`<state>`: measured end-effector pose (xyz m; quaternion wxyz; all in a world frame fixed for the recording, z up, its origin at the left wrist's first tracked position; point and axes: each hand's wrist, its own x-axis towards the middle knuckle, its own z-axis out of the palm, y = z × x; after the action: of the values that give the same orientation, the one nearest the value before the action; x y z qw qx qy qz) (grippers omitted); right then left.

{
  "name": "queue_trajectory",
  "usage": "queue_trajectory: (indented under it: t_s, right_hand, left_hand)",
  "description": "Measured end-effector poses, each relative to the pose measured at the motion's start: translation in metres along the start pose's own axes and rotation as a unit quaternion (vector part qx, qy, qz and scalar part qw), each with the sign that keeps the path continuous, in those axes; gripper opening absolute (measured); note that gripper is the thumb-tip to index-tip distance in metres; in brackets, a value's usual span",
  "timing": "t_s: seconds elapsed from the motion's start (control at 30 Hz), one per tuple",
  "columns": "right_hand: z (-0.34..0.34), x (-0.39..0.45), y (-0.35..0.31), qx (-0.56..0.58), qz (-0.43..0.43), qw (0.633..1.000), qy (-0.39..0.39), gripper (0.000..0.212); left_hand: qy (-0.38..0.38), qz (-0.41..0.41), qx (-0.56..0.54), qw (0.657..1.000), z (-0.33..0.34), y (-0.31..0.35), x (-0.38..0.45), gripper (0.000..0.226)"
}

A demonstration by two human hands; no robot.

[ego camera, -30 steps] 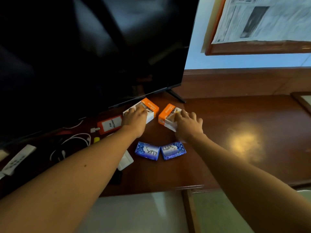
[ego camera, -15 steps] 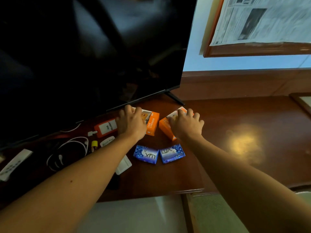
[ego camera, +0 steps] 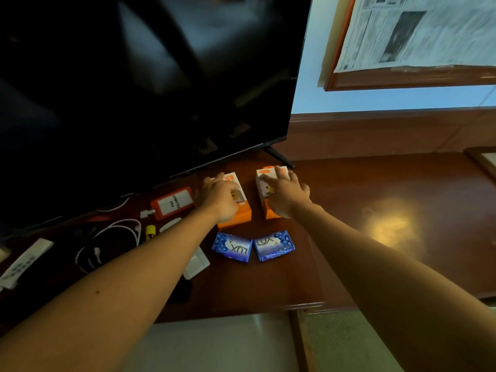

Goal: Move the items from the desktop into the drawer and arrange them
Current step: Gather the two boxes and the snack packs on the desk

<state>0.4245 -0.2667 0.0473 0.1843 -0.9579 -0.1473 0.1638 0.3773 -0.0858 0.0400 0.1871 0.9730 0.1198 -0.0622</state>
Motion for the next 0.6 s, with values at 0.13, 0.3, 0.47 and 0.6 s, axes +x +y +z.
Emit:
queue_trajectory:
  t_s: [0.13,0.3,0.47,0.6]
  right_hand:
    - [0.013,0.003,-0.009,-0.011,0.109,0.992,0.063,0.083]
    - [0.019,0.009,-0.007,0.015,0.123,0.989,0.084,0.083]
    - [0.011,-0.007,-0.013,0.046,0.100,0.987,0.116,0.083]
    - [0.002,-0.045,-0.020,0.078,0.097,0.983,0.136,0.082]
  left_hand:
    - [0.021,-0.152,-0.044,0.987,0.010,0.013,0.000,0.079]
    - [0.023,-0.187,-0.082,0.979,0.025,0.024,0.016,0.102]
    - [0.086,-0.149,-0.086,0.981,0.005,0.033,0.003,0.089]
    - [0.110,-0.117,-0.095,0.982,-0.013,0.028,-0.033,0.086]
